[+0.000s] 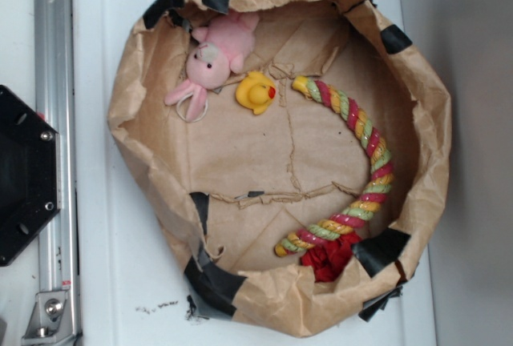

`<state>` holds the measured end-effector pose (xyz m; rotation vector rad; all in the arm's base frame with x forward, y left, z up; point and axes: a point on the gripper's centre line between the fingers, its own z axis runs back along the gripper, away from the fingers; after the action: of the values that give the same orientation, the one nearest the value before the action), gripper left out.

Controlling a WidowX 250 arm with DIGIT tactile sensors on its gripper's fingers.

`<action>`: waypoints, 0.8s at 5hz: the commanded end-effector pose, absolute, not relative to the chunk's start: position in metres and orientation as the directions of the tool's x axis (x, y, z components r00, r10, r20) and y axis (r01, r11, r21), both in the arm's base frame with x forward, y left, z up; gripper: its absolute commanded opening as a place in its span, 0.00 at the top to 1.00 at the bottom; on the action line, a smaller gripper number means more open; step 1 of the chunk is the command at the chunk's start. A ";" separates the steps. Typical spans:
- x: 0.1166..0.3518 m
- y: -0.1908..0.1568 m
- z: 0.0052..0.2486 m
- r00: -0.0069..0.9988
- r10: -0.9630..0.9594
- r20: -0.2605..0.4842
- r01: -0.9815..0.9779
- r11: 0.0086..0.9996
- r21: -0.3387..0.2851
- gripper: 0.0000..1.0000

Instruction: Grab the yellow duck.

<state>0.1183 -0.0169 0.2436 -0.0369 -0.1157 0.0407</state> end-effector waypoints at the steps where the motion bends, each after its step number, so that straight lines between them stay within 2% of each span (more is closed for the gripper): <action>1: 0.118 -0.017 0.244 0.992 0.043 0.115 -0.038 0.998 -0.039 0.00; 2: 0.168 -0.002 0.232 0.989 -0.093 0.117 0.094 0.995 -0.009 0.00; 3: 0.219 -0.001 0.209 0.983 -0.167 0.074 0.163 0.985 0.051 0.00; 4: 0.251 0.002 0.166 0.923 -0.380 0.069 0.370 0.921 0.122 0.00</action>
<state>0.2496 0.0068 0.1554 0.1025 -0.0542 -0.3955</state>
